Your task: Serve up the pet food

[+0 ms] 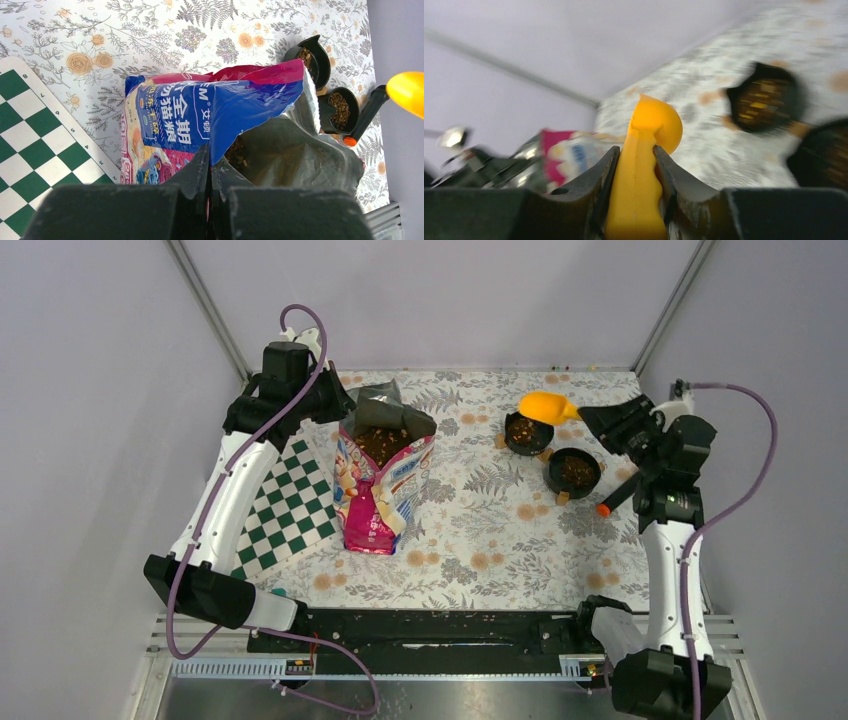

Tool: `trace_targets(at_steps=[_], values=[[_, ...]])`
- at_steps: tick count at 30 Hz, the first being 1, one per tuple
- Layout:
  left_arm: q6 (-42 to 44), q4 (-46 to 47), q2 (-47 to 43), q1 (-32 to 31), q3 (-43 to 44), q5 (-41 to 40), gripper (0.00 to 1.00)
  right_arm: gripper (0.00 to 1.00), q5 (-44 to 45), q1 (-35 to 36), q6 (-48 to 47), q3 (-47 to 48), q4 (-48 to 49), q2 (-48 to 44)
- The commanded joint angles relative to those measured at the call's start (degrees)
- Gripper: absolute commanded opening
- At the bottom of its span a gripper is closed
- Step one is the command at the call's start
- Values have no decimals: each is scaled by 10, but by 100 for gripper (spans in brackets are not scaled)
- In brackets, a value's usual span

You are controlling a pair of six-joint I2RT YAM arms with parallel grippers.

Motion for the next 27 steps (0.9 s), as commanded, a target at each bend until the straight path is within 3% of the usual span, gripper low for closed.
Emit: trace_targets(at_steps=[1,6,15,19,22,27], values=[[-18,67,-19,2,16,30,0,0,-161,78,141,-2,275,32],[-26,70,-14,1,18,42,0,0,-157,213,142,42,323,78],[-90,127,-11,1,-13,127,0,0,-150,302,117,105,283,153],[-103,135,-10,-1,-15,141,0,0,-107,354,27,160,151,179],[-110,133,-7,-3,-16,151,0,0,-34,400,-56,214,17,207],[-108,133,-6,-6,-18,146,0,0,82,476,-146,289,-110,262]])
